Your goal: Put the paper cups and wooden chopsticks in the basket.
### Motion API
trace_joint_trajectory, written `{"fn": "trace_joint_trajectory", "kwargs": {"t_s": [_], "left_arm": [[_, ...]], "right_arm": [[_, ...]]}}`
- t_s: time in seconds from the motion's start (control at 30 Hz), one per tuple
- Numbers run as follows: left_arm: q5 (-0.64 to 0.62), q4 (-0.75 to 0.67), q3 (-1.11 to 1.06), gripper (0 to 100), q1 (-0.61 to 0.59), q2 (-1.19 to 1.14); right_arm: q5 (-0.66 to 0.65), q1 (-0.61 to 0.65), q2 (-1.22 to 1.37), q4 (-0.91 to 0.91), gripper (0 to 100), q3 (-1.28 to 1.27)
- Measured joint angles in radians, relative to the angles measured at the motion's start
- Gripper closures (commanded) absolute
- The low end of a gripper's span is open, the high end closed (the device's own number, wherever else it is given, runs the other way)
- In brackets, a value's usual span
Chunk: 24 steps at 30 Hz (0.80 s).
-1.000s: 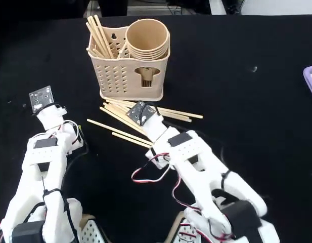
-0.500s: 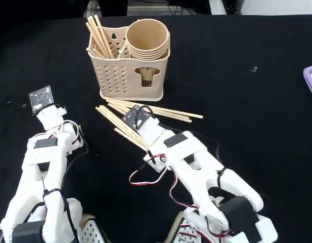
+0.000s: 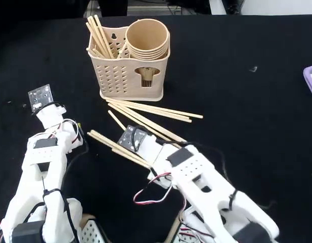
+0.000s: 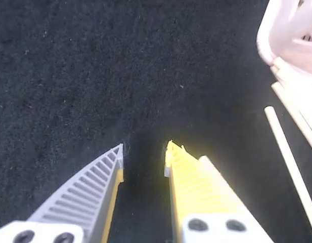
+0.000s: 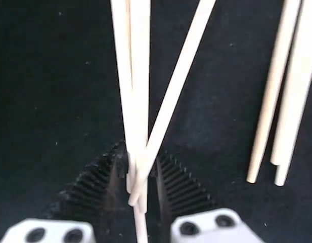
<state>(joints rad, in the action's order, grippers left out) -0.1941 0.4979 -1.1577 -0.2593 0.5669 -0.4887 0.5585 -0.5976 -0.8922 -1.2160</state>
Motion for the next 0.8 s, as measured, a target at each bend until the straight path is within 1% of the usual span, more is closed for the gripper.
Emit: {"fn": "trace_joint_trajectory", "kwargs": {"t_s": [0.1, 0.17, 0.23, 0.37, 0.5, 0.63, 0.73, 0.8], "left_arm": [[0.000, -0.009, 0.000, 86, 0.000, 0.000], [0.000, -0.009, 0.000, 86, 0.000, 0.000], [0.000, -0.009, 0.000, 86, 0.000, 0.000], [-0.002, -0.011, 0.000, 86, -0.003, 0.000], [-0.018, -0.015, 0.000, 86, -0.035, 0.000], [-0.100, -0.018, 0.000, 86, -0.100, 0.000], [-0.164, -0.018, 0.000, 86, -0.161, 0.000], [-0.203, -0.018, 0.000, 86, -0.199, 0.000]], "right_arm": [[-0.002, 0.003, -0.041, -0.029, 83.3, 0.000], [0.023, 0.003, -0.057, -0.035, 79.4, 0.000], [0.043, 0.003, -0.061, -0.035, 80.1, 0.000], [0.058, 0.003, -0.066, -0.035, 84.6, 0.000], [0.060, 0.003, -0.066, -0.058, 87.8, 0.043], [0.061, 0.026, -0.066, -0.114, 87.2, 0.186], [0.075, 0.031, -0.025, -0.115, 82.5, 0.282], [0.120, 0.031, 0.052, -0.109, 80.2, 0.342]]}}
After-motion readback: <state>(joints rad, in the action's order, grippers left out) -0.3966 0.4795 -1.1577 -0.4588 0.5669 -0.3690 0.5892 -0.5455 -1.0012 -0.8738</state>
